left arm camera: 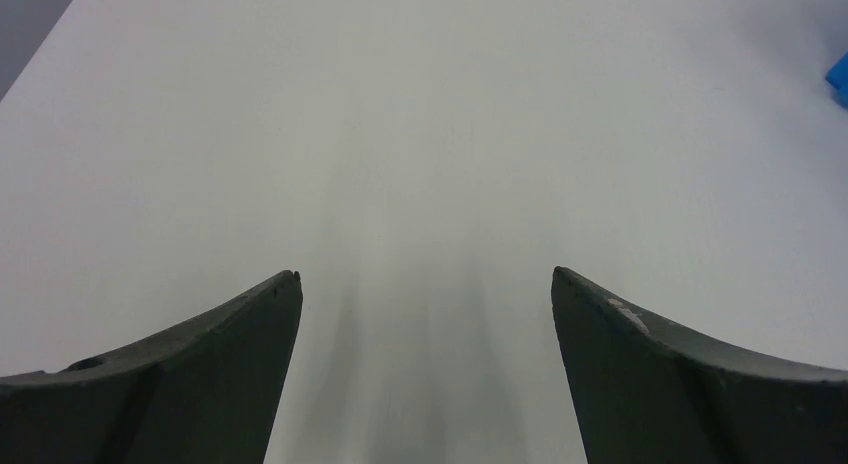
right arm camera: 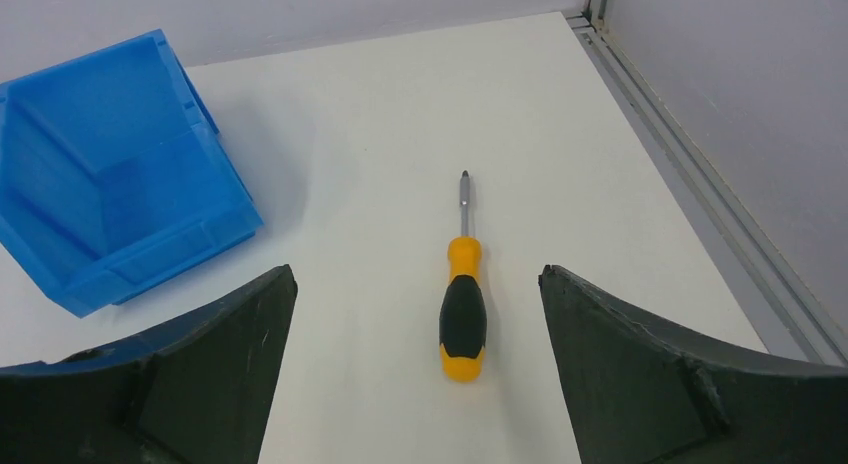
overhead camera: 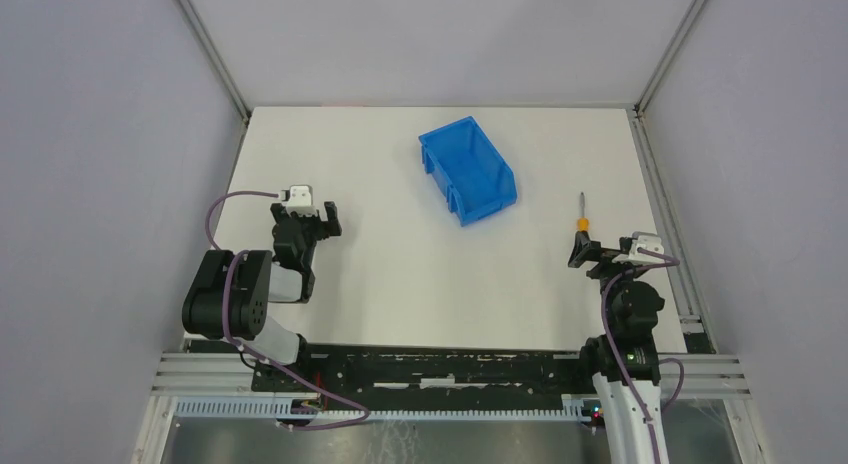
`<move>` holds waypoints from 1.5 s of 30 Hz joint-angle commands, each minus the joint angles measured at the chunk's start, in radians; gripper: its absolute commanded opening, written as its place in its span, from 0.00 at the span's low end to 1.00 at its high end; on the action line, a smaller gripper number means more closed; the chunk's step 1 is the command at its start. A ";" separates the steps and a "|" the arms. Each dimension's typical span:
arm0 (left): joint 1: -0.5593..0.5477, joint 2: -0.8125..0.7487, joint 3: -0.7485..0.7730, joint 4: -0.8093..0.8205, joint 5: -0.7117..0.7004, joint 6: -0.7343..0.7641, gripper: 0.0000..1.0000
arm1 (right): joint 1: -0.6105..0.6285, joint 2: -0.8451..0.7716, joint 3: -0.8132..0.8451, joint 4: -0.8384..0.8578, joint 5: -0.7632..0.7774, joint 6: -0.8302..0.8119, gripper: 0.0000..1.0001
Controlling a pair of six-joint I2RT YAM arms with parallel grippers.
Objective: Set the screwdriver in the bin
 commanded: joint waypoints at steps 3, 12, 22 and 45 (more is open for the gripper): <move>0.005 -0.018 0.000 0.026 0.007 -0.021 1.00 | 0.000 0.034 0.020 0.027 0.101 0.076 0.98; 0.005 -0.016 0.000 0.026 0.007 -0.021 1.00 | 0.000 0.317 0.296 0.068 0.065 -0.028 0.98; 0.005 -0.018 0.000 0.026 0.007 -0.021 1.00 | -0.038 1.314 1.170 -0.603 0.062 -0.155 0.98; 0.005 -0.018 0.000 0.026 0.007 -0.021 1.00 | -0.043 1.819 1.110 -0.577 -0.009 -0.164 0.00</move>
